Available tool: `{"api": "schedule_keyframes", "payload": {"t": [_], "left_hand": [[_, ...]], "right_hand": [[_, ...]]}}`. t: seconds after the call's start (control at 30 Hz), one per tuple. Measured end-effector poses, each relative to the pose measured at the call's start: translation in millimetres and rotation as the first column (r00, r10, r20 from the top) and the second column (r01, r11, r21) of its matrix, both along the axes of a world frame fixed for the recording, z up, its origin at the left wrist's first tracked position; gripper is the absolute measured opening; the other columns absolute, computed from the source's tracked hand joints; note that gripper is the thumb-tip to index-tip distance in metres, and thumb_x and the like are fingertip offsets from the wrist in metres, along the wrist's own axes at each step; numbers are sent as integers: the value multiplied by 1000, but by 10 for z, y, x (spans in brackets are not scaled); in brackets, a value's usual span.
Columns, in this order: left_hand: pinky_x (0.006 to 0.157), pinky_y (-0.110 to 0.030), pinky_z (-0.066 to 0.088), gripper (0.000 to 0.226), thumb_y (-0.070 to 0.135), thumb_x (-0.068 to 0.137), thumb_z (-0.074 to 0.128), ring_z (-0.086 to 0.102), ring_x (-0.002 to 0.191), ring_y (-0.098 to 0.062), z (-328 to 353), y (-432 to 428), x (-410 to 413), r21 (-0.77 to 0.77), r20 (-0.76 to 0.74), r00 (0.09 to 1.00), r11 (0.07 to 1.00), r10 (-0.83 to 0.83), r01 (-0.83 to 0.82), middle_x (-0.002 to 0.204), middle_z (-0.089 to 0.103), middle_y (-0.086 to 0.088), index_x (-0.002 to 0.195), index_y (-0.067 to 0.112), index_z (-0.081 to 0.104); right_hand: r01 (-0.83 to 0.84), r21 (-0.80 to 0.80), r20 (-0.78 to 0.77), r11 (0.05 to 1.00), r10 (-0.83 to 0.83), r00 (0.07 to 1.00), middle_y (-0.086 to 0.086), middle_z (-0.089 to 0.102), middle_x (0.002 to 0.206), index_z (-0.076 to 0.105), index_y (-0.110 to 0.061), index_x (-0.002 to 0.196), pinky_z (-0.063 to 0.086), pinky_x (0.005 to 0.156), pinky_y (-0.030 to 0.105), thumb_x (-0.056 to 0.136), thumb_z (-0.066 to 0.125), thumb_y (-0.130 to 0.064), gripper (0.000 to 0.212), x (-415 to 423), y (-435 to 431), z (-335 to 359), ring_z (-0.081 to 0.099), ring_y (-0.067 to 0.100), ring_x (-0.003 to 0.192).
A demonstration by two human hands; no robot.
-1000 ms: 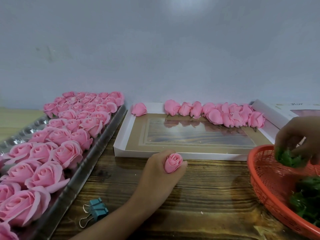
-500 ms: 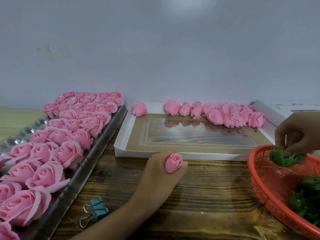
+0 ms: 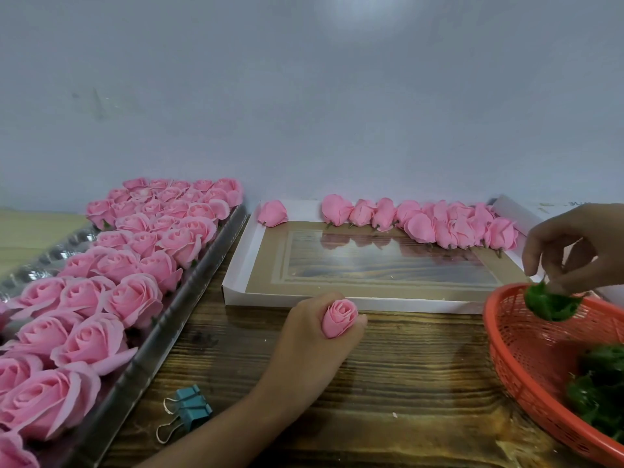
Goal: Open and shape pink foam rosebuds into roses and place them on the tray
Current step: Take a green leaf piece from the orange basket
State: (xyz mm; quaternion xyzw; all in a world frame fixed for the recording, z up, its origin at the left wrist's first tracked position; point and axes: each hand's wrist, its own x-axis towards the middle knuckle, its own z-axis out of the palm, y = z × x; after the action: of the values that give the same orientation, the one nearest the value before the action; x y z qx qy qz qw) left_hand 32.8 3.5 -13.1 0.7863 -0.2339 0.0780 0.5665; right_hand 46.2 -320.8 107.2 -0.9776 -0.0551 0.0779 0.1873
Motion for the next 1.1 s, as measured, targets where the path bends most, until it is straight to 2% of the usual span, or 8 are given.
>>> {"api": "schedule_keyframes", "payload": {"t": [0.13,0.2,0.27,0.47,0.57,0.77,1.0,1.1], "left_hand": [[54,-7,37,42,15,85,65,47,54,1,11,-5,-2,3,-3,1000,1000,-12,12,52,52,16,52,38,52],[54,-7,37,43,15,85,65,48,54,1,11,-8,1,4,-3,1000,1000,-13,13,53,52,16,52,39,52],[53,-8,37,42,15,84,65,46,53,0,5,-8,3,6,-2,1000,1000,-6,6,52,51,15,50,35,50],[54,-8,38,40,16,84,66,49,55,1,-3,-4,-3,7,-10,1000,1000,0,0,53,53,15,52,32,47],[54,-8,38,40,17,84,65,49,55,0,-1,-2,6,15,-6,1000,1000,3,-3,54,53,15,52,32,47],[54,-9,39,39,17,84,65,48,55,0,-21,1,3,15,3,1000,1000,2,-2,54,52,13,53,31,47],[53,-9,36,41,16,84,65,45,53,-1,-12,-11,6,10,8,1000,1000,9,-9,52,49,13,52,29,45],[52,-11,36,37,16,84,65,43,53,-3,-13,-13,10,13,14,1000,1000,13,-13,53,46,10,54,24,44]], "right_hand": [[17,30,-67,999,-15,998,-6,69,64,72,-39,80,49,68,15,57,86,-24,32,-43,6,22,69,15,54],[29,32,-129,999,-25,991,-7,68,63,71,-41,82,51,66,19,45,75,-45,37,-69,9,32,68,15,54],[28,30,-142,999,-24,990,-7,64,60,71,-40,83,51,59,23,43,68,-48,41,-80,6,20,67,16,52],[28,20,-122,999,-25,992,-5,59,54,70,-42,81,51,56,20,46,62,-39,36,-93,24,35,71,23,64],[33,28,-103,999,-30,994,-6,59,53,70,-41,83,51,58,19,47,64,-36,37,-104,44,26,69,20,57],[46,36,-12,998,-46,999,-4,57,53,72,-35,70,56,51,25,74,71,11,46,-44,-9,-21,64,19,45],[118,22,-76,993,-116,990,-8,58,61,71,-32,74,57,43,41,80,62,13,46,-10,-97,-94,66,29,50],[154,21,-81,988,-152,985,-4,60,65,73,-33,73,56,42,40,82,58,14,50,14,-146,-136,68,30,50]]}}
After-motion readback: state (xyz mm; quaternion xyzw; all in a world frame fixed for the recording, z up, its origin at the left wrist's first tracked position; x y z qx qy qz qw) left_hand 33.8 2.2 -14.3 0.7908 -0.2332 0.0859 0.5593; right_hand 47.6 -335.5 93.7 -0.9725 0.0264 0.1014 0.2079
